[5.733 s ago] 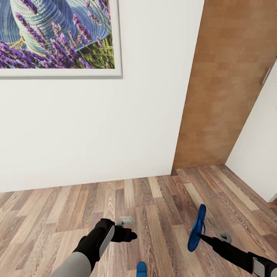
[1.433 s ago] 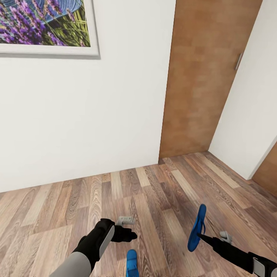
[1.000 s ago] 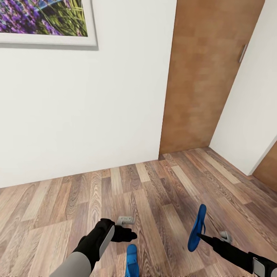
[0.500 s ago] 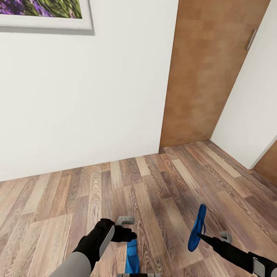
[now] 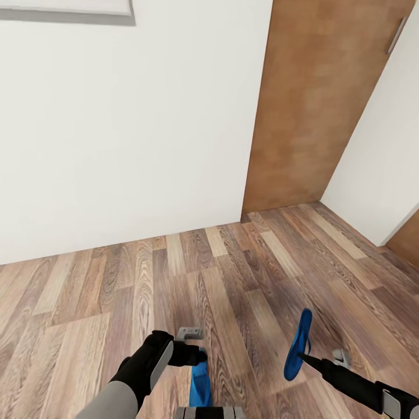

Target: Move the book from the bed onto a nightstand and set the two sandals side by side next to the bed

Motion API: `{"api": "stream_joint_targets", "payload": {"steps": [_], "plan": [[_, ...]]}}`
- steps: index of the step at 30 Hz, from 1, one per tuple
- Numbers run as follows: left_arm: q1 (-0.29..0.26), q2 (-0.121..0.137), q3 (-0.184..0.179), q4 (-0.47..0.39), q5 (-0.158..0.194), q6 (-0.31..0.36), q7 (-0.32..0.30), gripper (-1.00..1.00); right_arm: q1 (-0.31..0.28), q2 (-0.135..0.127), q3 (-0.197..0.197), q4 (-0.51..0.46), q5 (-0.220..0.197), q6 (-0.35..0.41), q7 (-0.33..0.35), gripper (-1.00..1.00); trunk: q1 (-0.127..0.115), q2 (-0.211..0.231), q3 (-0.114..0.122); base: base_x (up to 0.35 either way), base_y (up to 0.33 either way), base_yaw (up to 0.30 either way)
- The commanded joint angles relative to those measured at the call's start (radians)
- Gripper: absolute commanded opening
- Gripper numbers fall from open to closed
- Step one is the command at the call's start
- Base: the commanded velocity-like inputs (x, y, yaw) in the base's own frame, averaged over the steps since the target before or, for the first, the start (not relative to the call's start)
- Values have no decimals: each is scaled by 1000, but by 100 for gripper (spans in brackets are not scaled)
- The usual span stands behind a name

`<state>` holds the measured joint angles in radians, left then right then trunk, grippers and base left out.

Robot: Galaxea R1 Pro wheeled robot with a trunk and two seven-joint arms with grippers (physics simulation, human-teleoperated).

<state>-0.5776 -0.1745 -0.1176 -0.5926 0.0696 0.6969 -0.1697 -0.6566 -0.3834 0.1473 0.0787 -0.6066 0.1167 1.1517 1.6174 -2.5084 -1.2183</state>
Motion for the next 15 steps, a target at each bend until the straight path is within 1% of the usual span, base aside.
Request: {"api": "stream_joint_targets", "payload": {"steps": [1,9,15], "plan": [[0,0,0,-1,7,6,2,100,-1,0,6,3,-12,12,3,-100,0,-1,-5,0,0,0],[0,0,0,-1,7,4,2,100,-1,0,6,3,-12,12,3,-100,4,-3,-36,0,0,0],[-1,0,0,-1,7,-11,2,100,-1,0,6,3,-12,12,3,-100,6,-4,-59,0,0,0]]}}
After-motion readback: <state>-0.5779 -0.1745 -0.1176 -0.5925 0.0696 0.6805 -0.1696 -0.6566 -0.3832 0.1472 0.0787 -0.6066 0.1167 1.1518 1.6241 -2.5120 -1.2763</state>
